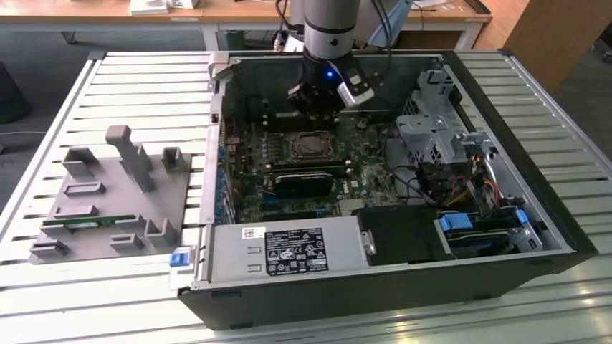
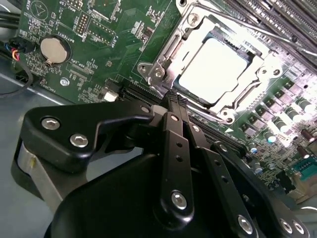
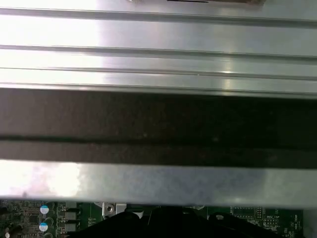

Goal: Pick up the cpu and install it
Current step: 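Install the first cpu locking lever, then install the second cpu locking lever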

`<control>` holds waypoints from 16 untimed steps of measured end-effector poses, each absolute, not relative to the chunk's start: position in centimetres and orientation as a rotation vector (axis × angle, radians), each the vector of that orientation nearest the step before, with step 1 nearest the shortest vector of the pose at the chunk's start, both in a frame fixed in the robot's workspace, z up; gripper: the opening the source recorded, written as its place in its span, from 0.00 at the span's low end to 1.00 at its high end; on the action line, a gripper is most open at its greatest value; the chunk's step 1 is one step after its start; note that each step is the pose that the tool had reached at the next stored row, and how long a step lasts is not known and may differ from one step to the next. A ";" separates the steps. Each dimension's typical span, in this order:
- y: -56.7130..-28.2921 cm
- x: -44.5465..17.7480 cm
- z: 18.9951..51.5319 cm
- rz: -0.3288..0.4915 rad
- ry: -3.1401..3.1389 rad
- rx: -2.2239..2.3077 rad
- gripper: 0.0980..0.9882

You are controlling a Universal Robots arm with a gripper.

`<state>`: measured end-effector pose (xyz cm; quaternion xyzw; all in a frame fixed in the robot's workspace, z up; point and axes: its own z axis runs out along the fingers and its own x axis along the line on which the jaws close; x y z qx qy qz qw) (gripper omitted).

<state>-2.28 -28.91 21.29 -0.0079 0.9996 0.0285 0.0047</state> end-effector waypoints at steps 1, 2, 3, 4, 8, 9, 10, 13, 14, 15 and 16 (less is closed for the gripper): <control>-29.0 -2.3 21.3 0.090 3.131 -0.025 0.01; -29.0 -2.2 21.3 0.091 3.131 -0.025 0.01; -29.0 -2.2 21.2 0.091 3.131 -0.025 0.01; -29.1 -2.2 21.2 0.091 3.131 -0.025 0.01; -29.2 -2.2 21.2 0.091 3.131 -0.025 0.01; -29.2 -2.2 21.2 0.090 3.131 -0.025 0.01; -29.2 -2.2 21.2 0.091 3.131 -0.025 0.01; -29.4 -2.2 21.2 0.091 3.131 -0.025 0.01; -29.5 -2.2 21.2 0.091 3.131 -0.025 0.01; -29.5 -2.2 21.2 0.091 3.131 -0.025 0.01; -29.6 -2.2 21.2 0.091 3.131 -0.025 0.01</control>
